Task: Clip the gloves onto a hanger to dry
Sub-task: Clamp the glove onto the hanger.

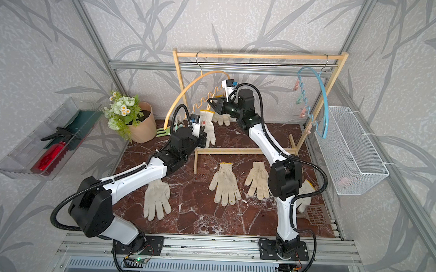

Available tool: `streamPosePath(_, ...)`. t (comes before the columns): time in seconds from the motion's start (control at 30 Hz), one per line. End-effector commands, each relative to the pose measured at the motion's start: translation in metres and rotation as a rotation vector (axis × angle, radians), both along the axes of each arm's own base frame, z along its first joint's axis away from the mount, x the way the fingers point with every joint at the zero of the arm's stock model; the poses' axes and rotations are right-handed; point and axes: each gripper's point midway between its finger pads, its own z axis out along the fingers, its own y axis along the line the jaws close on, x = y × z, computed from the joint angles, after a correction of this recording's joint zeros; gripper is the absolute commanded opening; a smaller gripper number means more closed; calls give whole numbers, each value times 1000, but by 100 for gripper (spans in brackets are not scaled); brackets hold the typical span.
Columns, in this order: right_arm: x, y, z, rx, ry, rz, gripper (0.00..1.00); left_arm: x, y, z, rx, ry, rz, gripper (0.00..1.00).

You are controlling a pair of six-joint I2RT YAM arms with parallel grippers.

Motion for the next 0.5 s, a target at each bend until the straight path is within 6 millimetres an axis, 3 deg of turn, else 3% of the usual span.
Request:
streamPosePath(0.0, -19, -1, 36, 35, -84, 32, 21, 6, -3, 22, -10, -35, -6, 0)
streamPosePath(0.47, -20, 1, 36, 39, -82, 40, 22, 10, -6, 37, -7, -66, -10, 0)
